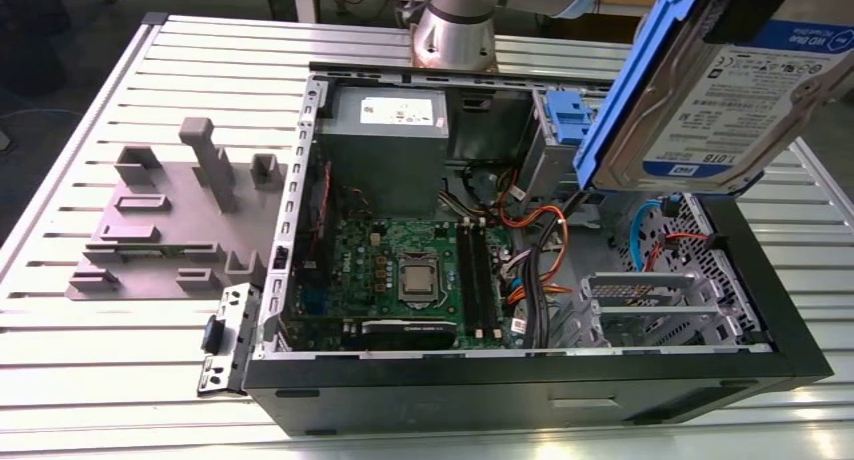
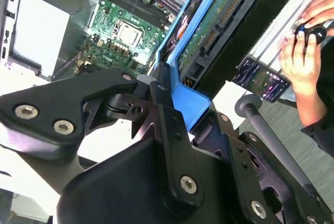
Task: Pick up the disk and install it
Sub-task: 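Pick up the disk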
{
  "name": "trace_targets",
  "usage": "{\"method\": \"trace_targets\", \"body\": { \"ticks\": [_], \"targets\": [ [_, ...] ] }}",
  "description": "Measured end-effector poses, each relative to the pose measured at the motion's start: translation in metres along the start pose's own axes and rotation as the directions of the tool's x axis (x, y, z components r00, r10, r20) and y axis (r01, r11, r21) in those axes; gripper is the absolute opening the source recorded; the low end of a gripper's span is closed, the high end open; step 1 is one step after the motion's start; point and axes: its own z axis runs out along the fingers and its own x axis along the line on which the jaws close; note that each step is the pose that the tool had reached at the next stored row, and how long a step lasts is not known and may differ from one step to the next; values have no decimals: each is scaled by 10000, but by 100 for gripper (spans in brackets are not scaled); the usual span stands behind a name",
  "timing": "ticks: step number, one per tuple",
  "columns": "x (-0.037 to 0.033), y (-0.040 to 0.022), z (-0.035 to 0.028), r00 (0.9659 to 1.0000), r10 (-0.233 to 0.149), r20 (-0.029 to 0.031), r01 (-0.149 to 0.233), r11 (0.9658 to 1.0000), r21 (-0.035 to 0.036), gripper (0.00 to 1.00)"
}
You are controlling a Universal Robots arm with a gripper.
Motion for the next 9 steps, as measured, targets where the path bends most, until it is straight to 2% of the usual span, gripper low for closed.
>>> {"method": "trace_targets", "body": {
  "ticks": [4, 9],
  "targets": [
    [0, -46, 67, 10000, 0, 0, 0, 10000, 0, 36],
    [18, -71, 157, 10000, 0, 0, 0, 10000, 0, 36]
  ]
}}
